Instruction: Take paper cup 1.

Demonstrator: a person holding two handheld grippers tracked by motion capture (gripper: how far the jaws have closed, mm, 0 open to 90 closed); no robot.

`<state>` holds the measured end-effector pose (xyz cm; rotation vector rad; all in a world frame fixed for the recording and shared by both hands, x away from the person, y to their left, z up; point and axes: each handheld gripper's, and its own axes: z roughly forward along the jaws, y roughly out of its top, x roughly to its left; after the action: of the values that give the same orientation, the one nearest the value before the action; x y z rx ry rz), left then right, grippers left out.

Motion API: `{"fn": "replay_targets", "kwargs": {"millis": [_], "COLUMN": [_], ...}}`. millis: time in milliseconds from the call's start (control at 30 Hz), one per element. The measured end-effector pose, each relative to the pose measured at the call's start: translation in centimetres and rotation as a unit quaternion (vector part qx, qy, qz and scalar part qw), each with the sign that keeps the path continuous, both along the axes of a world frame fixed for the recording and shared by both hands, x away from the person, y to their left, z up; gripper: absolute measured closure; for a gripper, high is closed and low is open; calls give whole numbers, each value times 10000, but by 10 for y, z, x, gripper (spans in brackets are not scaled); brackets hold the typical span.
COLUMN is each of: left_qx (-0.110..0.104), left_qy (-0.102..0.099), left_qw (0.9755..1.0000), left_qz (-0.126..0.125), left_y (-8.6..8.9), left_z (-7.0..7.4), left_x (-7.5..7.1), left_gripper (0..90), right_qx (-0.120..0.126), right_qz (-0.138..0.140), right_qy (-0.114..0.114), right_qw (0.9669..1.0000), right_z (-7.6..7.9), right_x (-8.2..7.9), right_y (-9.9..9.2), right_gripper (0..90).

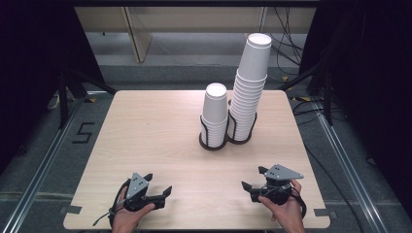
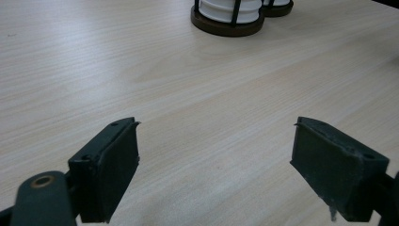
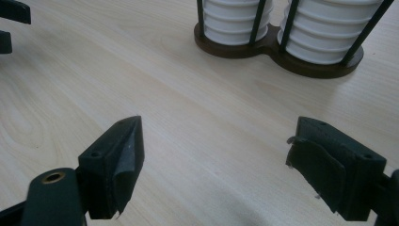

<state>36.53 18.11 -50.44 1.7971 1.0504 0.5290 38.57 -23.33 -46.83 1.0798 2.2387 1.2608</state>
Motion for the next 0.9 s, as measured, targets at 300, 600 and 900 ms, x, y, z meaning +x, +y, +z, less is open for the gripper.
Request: {"fn": "replay_targets", "kwargs": {"millis": [300, 600, 900], "left_qx": [-27, -78, 0], "left_qy": [3, -13, 16], "left_qw": [10000, 10000, 10000], "left_qz": [5, 9, 1], "left_y": [-1, -1, -2], "left_z": [0, 0, 1], "left_x": [0, 0, -1], "left_gripper": [148, 149, 149], "right_qx": [6, 112, 140], "right_qz": [-83, 56, 55], "right_qy": [-22, -125, -352], "right_qw": [10000, 9998, 9993], "right_z": [2, 6, 27], "right_x": [1, 9, 22], "right_y": [2, 7, 18], "right_gripper": [188, 188, 190]}}
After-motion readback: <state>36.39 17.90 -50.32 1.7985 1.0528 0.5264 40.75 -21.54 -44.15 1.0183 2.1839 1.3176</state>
